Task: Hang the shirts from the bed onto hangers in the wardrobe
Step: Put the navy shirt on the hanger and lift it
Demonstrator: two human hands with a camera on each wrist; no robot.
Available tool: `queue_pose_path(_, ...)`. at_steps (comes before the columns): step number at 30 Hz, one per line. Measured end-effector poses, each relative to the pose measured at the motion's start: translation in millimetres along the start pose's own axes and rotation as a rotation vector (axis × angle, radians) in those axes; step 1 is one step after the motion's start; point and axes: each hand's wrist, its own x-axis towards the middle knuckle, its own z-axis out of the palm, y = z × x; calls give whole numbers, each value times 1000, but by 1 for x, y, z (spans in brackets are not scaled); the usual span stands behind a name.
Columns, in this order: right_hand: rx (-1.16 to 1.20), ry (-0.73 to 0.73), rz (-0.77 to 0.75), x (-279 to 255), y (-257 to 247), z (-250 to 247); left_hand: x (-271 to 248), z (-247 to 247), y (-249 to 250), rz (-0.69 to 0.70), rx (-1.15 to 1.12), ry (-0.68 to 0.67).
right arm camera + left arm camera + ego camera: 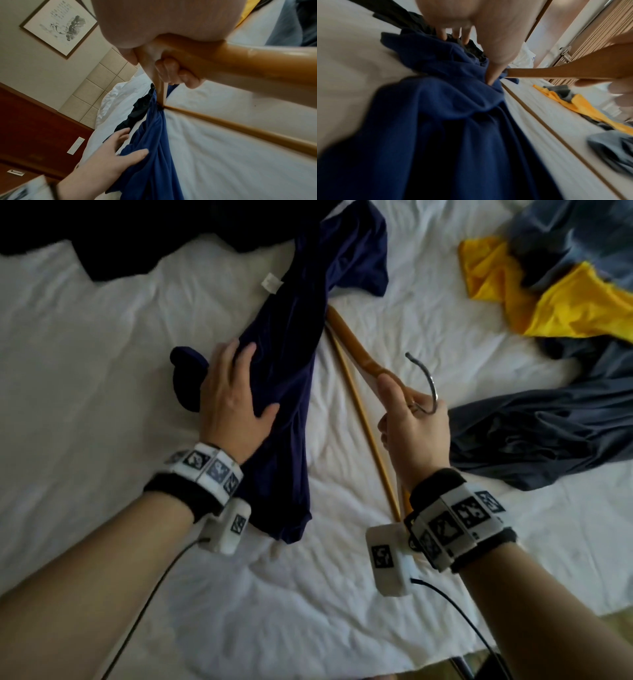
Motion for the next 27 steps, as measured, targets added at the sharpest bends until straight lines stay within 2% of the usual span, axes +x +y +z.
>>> queue_pose_path(2,-19,9,-11,-1,1,1,26,6,-6,-18,78,-112)
queue_pose_path(6,-33,18,-33,0,2,2,35,11,8,-44,113,-135)
queue_pose_path(10,-53,24,-29,-2,3,4,-13,21,12,-119,107,-144)
queue_pose_path(12,-46,35,-15,-4,2,6,-49,19,7,-127,-9,-126)
queue_pose_path(14,-43,40,-14,-6,0,7,-81,10,3,-137,-114,-166)
queue_pose_path(17,-32,53,-14,-7,0,7,-109,-9,2,-94,-185,-385)
queue_pose_path(19,-47,52,-14,-6,0,6,-108,-25,7,-127,-256,-559)
queue_pose_path(20,-50,54,-13,-6,0,6,-104,-35,11,-136,-309,-593)
queue_pose_path(21,-46,62,-11,-6,1,7,-97,-46,15,-134,-363,-549)
queue_pose_path(22,-37,67,-7,-6,0,7,-88,-56,17,-137,-405,-424)
queue_pose_path(24,-29,75,0,-7,1,8,-66,-73,11,-189,-371,-80)
queue_pose_path(25,-33,72,-3,-7,1,8,-55,-78,4,-208,-309,45)
queue_pose_path(26,-47,66,-18,-8,2,9,-44,-81,-3,-223,-238,104)
queue_pose_path(27,-66,56,-41,-9,2,10,-35,-80,-9,-228,-165,102)
